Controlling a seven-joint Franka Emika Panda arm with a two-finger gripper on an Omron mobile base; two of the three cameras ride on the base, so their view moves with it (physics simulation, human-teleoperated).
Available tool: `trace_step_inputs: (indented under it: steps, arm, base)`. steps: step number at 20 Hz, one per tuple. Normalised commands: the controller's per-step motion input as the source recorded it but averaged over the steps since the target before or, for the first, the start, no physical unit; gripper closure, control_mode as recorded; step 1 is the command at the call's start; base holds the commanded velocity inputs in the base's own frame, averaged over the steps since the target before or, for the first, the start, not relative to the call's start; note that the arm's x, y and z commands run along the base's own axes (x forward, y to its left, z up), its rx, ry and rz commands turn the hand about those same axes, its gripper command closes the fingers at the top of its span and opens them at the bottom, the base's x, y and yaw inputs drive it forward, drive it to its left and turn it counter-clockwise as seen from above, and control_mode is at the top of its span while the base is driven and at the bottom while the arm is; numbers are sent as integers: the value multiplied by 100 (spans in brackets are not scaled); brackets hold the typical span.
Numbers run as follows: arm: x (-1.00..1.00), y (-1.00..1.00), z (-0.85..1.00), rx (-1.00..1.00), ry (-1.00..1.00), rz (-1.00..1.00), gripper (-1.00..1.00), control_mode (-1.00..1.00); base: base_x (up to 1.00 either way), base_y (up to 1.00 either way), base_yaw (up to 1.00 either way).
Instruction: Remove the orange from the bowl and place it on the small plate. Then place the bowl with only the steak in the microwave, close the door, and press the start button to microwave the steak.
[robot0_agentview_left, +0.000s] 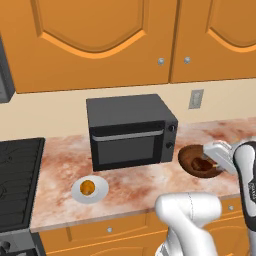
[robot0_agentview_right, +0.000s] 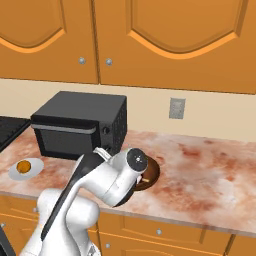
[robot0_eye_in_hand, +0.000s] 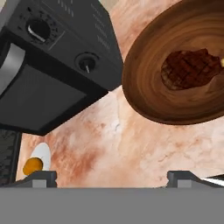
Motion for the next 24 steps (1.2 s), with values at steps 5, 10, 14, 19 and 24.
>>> trace_step_inputs:
  steps: [5,10,14,19,24]
  arm:
    - [-7,-90,-10,12,0,-14,-100,-100]
    - [7,-50,-1,7,0,-11,-100,-100]
    - [23,-10,-16,5,0,-4,-100,-100]
    - [18,0,-52,0,6,0,-100,-100]
    - [16,-2,-41,0,5,0,-100,-100]
  base:
    - [0,0,0]
    - [0,0,0]
    - [0,0,0]
    - [0,0,0]
    - [0,0,0]
